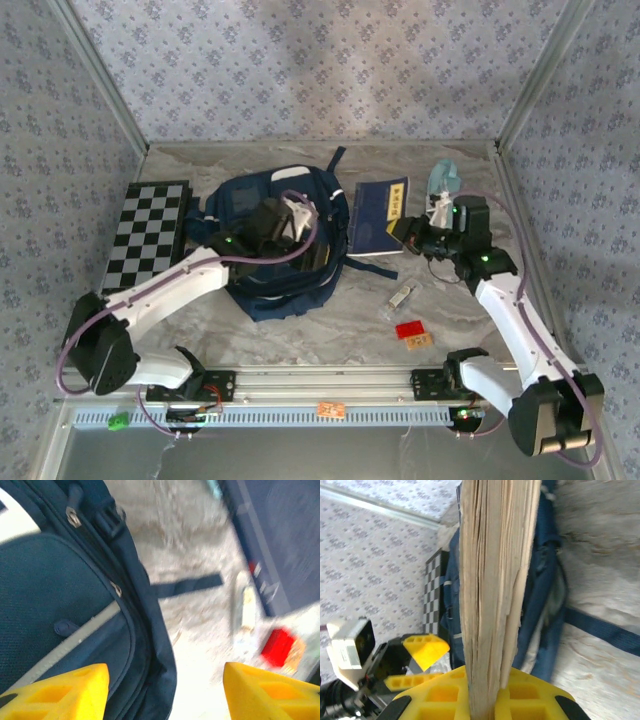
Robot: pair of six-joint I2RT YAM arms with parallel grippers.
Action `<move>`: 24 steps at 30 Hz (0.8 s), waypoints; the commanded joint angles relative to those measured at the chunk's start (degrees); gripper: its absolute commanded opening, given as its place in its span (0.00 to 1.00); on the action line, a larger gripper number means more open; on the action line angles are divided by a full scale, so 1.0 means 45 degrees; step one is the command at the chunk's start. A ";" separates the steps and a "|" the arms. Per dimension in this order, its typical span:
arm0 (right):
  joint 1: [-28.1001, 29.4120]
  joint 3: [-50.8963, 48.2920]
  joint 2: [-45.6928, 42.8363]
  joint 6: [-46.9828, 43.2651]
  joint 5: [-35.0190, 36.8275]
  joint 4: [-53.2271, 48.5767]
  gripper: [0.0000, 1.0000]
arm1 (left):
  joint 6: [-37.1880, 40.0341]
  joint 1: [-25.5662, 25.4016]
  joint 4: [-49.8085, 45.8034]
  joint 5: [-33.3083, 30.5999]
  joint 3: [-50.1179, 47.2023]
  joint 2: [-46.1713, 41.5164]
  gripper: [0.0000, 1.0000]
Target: Pack books, pencil case, and school supplies into a backpack
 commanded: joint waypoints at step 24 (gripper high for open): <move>-0.1469 -0.0926 -0.1581 -0.2273 -0.1344 -0.3480 0.00 | 0.2749 -0.1575 -0.2916 -0.3130 0.1257 0.2867 0.14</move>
